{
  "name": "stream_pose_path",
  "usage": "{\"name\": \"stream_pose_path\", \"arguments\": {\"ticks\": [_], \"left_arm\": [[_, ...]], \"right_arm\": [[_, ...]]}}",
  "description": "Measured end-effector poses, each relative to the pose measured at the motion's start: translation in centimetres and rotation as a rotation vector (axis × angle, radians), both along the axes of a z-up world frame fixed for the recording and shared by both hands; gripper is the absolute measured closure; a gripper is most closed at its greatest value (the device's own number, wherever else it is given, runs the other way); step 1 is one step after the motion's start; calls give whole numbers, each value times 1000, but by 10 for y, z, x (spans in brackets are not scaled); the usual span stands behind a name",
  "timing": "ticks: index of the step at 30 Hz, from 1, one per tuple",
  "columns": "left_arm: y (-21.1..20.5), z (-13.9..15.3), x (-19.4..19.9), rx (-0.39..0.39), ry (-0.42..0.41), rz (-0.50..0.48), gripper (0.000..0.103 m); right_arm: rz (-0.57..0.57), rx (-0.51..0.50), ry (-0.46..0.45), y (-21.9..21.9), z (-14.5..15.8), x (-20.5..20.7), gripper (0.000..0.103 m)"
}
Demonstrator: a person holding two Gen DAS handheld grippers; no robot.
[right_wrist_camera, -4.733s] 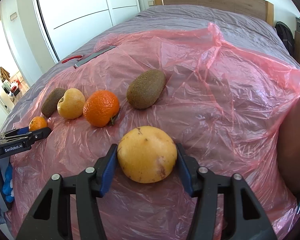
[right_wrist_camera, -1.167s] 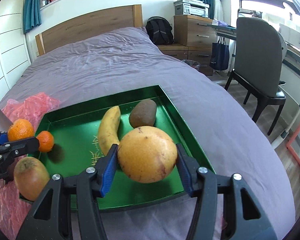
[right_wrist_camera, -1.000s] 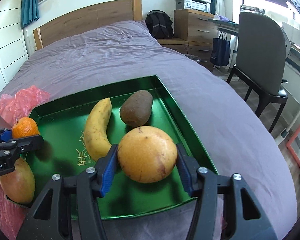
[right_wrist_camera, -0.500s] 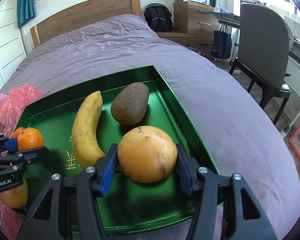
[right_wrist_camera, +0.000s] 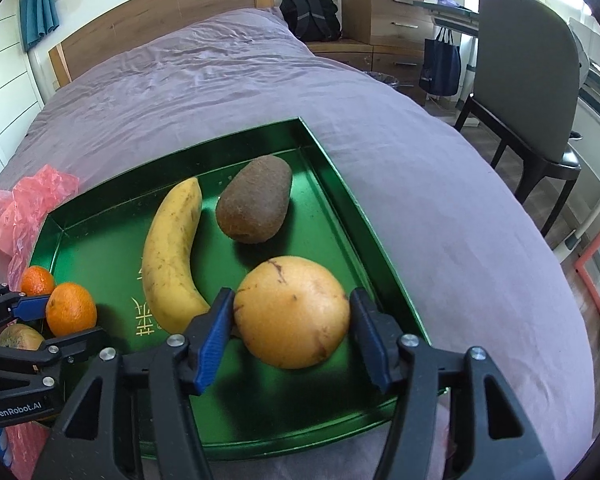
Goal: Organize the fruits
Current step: 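Open both grippers to release the tangerine and pear in the tray, then withdraw both open grippers back toward the remaining fruits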
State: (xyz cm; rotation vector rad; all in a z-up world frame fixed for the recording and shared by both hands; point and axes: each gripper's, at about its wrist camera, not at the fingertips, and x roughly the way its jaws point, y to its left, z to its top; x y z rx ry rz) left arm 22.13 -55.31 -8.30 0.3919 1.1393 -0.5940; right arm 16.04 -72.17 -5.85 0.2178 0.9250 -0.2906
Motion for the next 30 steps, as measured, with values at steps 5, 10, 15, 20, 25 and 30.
{"name": "stream_pose_path", "arguments": {"ticks": [5, 10, 15, 20, 25, 30], "left_arm": [[10, 29, -18, -17, -87, -19, 43], [28, 66, -39, -75, -126, -16, 40], [50, 92, -61, -134, -137, -8, 39], [80, 122, -108, -180, -209, -19, 37], [119, 146, -153, -214, -293, -34, 24], [168, 162, -185, -219, -331, -33, 24]], "right_arm": [[7, -27, -22, 8, 26, -14, 12], [-10, -45, -47, 17, 55, -36, 12], [-17, -72, -77, 32, 85, -71, 8], [-36, -81, -106, 48, 106, -116, 7], [-1, -98, -148, 84, 130, -163, 7], [62, -100, -195, 129, 151, -200, 7]]}}
